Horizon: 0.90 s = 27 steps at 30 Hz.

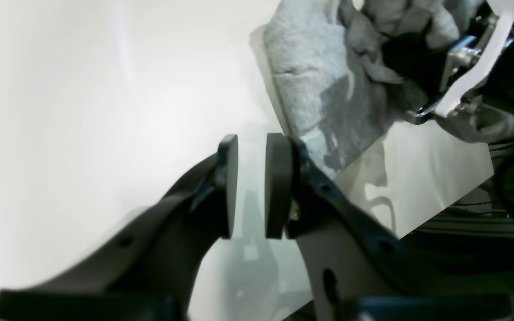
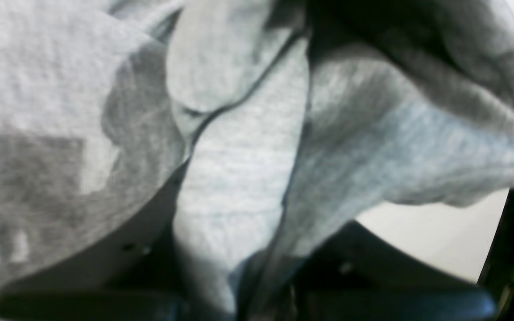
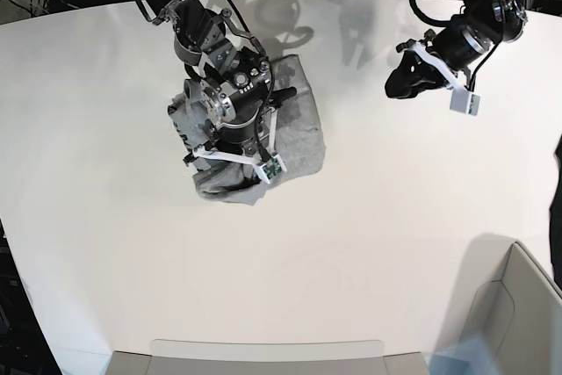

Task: Fold the T-shirt properly
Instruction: 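Fold the strip end held by the right gripper over onto the bundle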

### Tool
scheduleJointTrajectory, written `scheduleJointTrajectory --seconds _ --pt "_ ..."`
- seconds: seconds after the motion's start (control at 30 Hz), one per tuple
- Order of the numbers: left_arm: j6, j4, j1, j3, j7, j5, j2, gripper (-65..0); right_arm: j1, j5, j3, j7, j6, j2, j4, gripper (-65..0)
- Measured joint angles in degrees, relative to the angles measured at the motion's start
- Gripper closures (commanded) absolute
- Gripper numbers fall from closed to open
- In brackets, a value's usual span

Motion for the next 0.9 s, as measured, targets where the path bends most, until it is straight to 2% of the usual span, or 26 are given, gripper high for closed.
scheduleJointTrajectory --seconds 0.13,0.2,0.47,0.7,0.8,0.9 --pt "0.00 0.00 -0.07 0.00 0.00 0.00 0.00 -10.8 -0.15 0.02 -4.20 0.11 0.02 0.17 0.00 -28.0" --pt "0.00 0.00 -0.15 0.00 -0.02 -0.02 0.00 -10.8 -0.44 0.26 -5.90 0.17 0.04 0.11 0.02 -31.5" --pt "-0.02 -4.07 -0.48 0.00 -0.13 0.04 0.00 -10.8 -2.38 1.88 -6.43 0.57 0.42 0.13 4.04 -31.6" --pt "0.20 -8.41 -0.44 0.00 -0.26 0.31 0.11 -10.8 -1.42 23.63 -6.23 0.81 0.61 1.62 7.63 -31.6" --pt "0.20 -8.46 -0.42 0.00 -0.26 0.15 0.11 -10.8 0.35 28.30 -6.01 4.96 0.63 4.20 7.50 -31.6" --pt "0.17 -8.48 -0.48 0.00 -0.68 -0.04 0.13 -10.8 2.23 29.97 -5.73 8.66 0.42 4.98 6.43 -31.6"
